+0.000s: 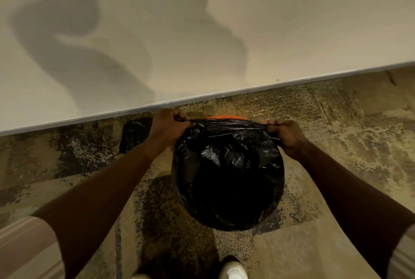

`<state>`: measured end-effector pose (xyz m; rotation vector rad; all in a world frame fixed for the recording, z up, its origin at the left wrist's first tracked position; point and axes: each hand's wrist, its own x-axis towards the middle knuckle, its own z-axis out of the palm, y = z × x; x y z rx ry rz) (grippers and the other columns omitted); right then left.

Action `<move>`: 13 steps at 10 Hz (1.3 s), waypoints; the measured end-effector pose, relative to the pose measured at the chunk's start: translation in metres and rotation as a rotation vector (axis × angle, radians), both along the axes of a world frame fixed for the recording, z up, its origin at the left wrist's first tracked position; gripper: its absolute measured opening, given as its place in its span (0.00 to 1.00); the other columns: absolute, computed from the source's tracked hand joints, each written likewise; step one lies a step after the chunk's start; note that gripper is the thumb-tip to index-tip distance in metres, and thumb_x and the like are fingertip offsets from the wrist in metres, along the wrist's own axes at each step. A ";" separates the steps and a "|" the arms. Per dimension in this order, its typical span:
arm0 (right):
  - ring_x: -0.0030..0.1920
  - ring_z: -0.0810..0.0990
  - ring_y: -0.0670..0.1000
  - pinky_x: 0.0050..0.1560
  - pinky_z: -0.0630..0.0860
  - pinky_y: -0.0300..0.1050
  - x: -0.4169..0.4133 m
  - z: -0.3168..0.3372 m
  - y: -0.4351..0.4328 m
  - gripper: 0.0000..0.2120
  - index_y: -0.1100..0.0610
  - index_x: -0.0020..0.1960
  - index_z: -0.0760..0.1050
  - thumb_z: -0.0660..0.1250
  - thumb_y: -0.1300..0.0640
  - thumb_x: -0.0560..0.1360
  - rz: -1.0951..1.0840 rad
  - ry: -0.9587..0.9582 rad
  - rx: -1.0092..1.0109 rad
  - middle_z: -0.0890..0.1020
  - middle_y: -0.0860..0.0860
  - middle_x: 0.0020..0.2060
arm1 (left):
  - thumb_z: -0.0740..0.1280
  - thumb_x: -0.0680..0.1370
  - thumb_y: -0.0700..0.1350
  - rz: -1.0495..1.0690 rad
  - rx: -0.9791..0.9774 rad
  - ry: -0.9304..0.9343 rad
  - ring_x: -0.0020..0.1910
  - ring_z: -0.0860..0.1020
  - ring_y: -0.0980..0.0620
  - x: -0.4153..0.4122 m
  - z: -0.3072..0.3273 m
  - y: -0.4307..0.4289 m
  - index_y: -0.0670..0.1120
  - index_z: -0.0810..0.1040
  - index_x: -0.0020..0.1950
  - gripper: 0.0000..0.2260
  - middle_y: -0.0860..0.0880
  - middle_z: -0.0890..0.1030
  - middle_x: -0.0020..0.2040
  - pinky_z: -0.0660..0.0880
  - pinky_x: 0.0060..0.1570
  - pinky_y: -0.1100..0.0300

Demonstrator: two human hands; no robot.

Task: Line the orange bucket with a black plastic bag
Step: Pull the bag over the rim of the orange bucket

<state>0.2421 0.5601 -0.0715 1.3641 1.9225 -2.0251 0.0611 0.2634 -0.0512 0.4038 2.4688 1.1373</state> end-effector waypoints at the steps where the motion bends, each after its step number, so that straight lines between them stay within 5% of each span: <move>1: 0.38 0.83 0.52 0.38 0.79 0.46 0.002 -0.002 -0.001 0.19 0.52 0.31 0.84 0.71 0.67 0.78 0.029 0.041 -0.019 0.87 0.51 0.37 | 0.83 0.69 0.43 0.010 0.072 -0.060 0.37 0.80 0.58 -0.001 -0.002 -0.002 0.38 0.81 0.39 0.14 0.51 0.82 0.36 0.73 0.36 0.77; 2: 0.40 0.82 0.52 0.38 0.79 0.45 0.000 -0.001 -0.003 0.16 0.53 0.33 0.81 0.73 0.62 0.78 0.040 0.083 -0.050 0.84 0.49 0.35 | 0.83 0.69 0.49 0.035 0.090 -0.083 0.36 0.83 0.53 -0.002 -0.002 -0.004 0.36 0.84 0.42 0.18 0.44 0.86 0.36 0.80 0.38 0.64; 3: 0.43 0.83 0.51 0.47 0.81 0.49 -0.005 0.002 -0.005 0.18 0.51 0.31 0.79 0.74 0.62 0.77 0.064 0.129 -0.055 0.83 0.48 0.34 | 0.80 0.72 0.52 0.035 0.045 -0.085 0.28 0.74 0.56 -0.003 -0.001 -0.001 0.40 0.81 0.34 0.18 0.48 0.79 0.28 0.73 0.33 0.61; 4: 0.42 0.85 0.51 0.44 0.82 0.47 -0.016 0.003 -0.006 0.10 0.56 0.37 0.80 0.77 0.59 0.75 0.101 0.116 0.017 0.85 0.51 0.37 | 0.79 0.73 0.54 0.053 0.026 -0.126 0.28 0.74 0.54 -0.006 -0.007 0.003 0.36 0.83 0.39 0.21 0.44 0.79 0.29 0.72 0.33 0.61; 5: 0.36 0.84 0.45 0.39 0.81 0.40 -0.027 0.002 -0.008 0.08 0.61 0.44 0.80 0.77 0.58 0.75 0.138 0.062 0.128 0.84 0.51 0.35 | 0.79 0.73 0.54 0.065 0.007 -0.171 0.30 0.76 0.51 -0.008 -0.010 0.009 0.35 0.83 0.39 0.21 0.38 0.82 0.31 0.74 0.37 0.58; 6: 0.33 0.82 0.46 0.33 0.77 0.39 -0.038 -0.002 -0.008 0.08 0.60 0.42 0.81 0.76 0.58 0.77 0.178 -0.045 0.227 0.84 0.52 0.34 | 0.78 0.75 0.48 0.056 -0.048 -0.195 0.29 0.74 0.52 -0.008 -0.015 0.015 0.40 0.77 0.29 0.20 0.47 0.76 0.27 0.72 0.37 0.59; 8: 0.35 0.83 0.52 0.28 0.78 0.39 -0.045 -0.018 -0.001 0.10 0.63 0.52 0.86 0.71 0.56 0.79 0.200 -0.324 0.159 0.87 0.58 0.42 | 0.70 0.81 0.43 0.124 -0.063 -0.519 0.40 0.78 0.46 -0.008 -0.032 0.008 0.46 0.77 0.38 0.11 0.47 0.79 0.38 0.76 0.44 0.50; 9: 0.47 0.82 0.55 0.51 0.83 0.49 -0.036 -0.029 0.007 0.10 0.58 0.55 0.81 0.68 0.54 0.77 0.158 -0.363 0.076 0.85 0.59 0.54 | 0.72 0.80 0.40 0.278 -0.097 -0.657 0.35 0.75 0.45 -0.005 -0.037 -0.003 0.40 0.78 0.39 0.11 0.43 0.77 0.36 0.71 0.35 0.52; 10: 0.42 0.78 0.53 0.45 0.77 0.48 -0.018 -0.023 0.005 0.08 0.54 0.40 0.74 0.67 0.59 0.78 0.107 -0.397 0.174 0.79 0.54 0.41 | 0.69 0.82 0.42 0.225 -0.240 -0.580 0.32 0.77 0.44 0.006 -0.038 -0.031 0.37 0.77 0.45 0.10 0.42 0.77 0.37 0.72 0.30 0.55; 11: 0.36 0.82 0.53 0.38 0.78 0.45 0.002 -0.021 0.000 0.10 0.61 0.39 0.82 0.70 0.59 0.79 -0.059 -0.298 0.286 0.83 0.52 0.35 | 0.70 0.82 0.48 0.240 -0.346 -0.539 0.38 0.85 0.36 0.019 -0.038 -0.050 0.33 0.79 0.42 0.18 0.38 0.83 0.36 0.80 0.37 0.49; 12: 0.44 0.88 0.54 0.47 0.83 0.50 0.014 -0.004 -0.019 0.22 0.60 0.50 0.86 0.71 0.40 0.78 -0.138 -0.176 0.253 0.89 0.54 0.43 | 0.67 0.82 0.58 0.302 -0.327 -0.327 0.37 0.84 0.35 0.034 -0.022 -0.050 0.36 0.81 0.37 0.27 0.36 0.84 0.36 0.82 0.41 0.45; 13: 0.44 0.87 0.51 0.45 0.81 0.46 0.022 0.011 -0.039 0.29 0.57 0.50 0.85 0.70 0.29 0.72 -0.109 -0.130 0.286 0.88 0.52 0.43 | 0.58 0.82 0.66 0.370 -0.249 -0.190 0.39 0.79 0.39 0.046 0.005 -0.034 0.42 0.78 0.37 0.30 0.43 0.80 0.36 0.76 0.41 0.49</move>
